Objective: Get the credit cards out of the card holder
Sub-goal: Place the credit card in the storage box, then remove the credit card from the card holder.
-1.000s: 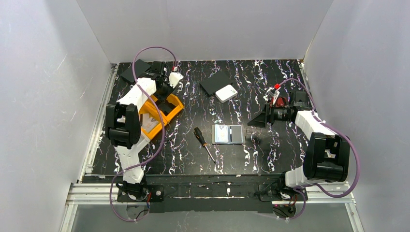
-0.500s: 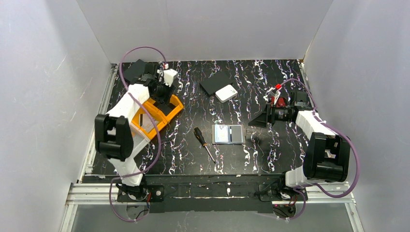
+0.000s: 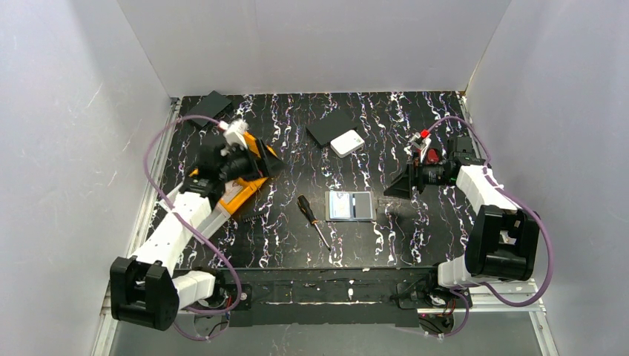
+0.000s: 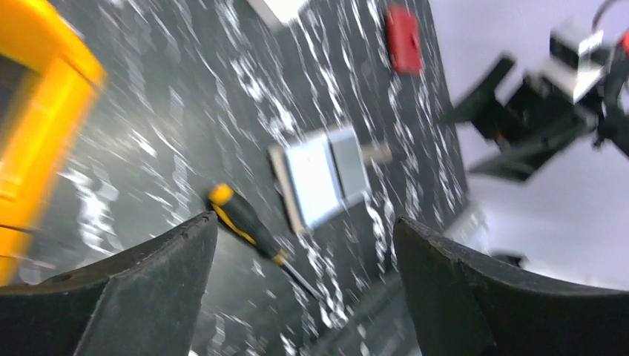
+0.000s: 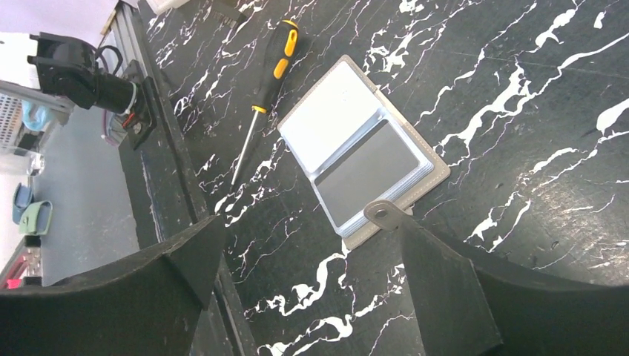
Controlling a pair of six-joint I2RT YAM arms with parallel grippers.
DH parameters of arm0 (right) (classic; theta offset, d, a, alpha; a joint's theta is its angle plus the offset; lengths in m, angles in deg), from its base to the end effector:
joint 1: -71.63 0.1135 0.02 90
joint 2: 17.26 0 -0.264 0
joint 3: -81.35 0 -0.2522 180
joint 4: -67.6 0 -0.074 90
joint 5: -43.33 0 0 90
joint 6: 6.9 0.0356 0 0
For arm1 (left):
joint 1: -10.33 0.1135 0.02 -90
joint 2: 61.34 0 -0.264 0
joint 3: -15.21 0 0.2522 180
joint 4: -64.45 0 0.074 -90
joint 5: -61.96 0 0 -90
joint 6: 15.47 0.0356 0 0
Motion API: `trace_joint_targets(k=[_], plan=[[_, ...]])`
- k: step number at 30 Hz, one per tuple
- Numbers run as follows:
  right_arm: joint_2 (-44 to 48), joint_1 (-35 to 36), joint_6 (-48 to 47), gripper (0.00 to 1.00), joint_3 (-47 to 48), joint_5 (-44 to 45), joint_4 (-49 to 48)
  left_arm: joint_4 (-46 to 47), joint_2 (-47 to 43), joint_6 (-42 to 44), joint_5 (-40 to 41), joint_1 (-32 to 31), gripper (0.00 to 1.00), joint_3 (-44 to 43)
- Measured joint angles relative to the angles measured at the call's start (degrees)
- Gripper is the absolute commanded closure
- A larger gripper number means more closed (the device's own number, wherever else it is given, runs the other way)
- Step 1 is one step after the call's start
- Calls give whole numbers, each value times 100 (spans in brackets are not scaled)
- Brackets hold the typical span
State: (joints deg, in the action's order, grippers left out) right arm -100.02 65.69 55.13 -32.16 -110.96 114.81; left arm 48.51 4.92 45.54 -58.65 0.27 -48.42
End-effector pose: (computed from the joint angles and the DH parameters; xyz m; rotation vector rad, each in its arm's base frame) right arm 0.2706 0.0041 0.2247 -0.7228 2.0480 1.1437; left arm 0.2576 -0.0641 0.3103 0.0571 1.9646 -0.9608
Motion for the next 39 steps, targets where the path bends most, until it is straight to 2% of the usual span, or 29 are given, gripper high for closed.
trace_joint_targets(k=[2,4,6,9,11,15,19,25,31,39], plan=[[74,2,-164,11,0,7,87,127,9,-450,-76,-466,26,387],[184,7,-267,15,-2,4,131,177,7,-750,22,-1180,29,605],[326,44,-339,21,-4,4,120,195,9,-955,262,-1926,34,658],[452,87,-337,29,-37,11,26,341,109,-1231,719,-2573,43,662],[470,122,-306,37,-105,48,-74,387,422,-1368,1058,-2848,49,592],[452,203,-234,56,-192,208,-133,63,1679,-1539,1554,-3307,52,-170],[374,372,-190,68,-192,422,-216,-96,2660,-1563,1814,-3580,52,-833],[195,1182,-103,83,-192,1038,-363,-411,3062,-1491,2157,-3668,49,-931],[-103,2149,31,90,-192,1757,-542,-446,3285,-1327,2380,-3716,50,-1126],[-457,2461,282,92,-190,2430,-721,-96,3434,-1209,2262,-3742,52,-1126]])
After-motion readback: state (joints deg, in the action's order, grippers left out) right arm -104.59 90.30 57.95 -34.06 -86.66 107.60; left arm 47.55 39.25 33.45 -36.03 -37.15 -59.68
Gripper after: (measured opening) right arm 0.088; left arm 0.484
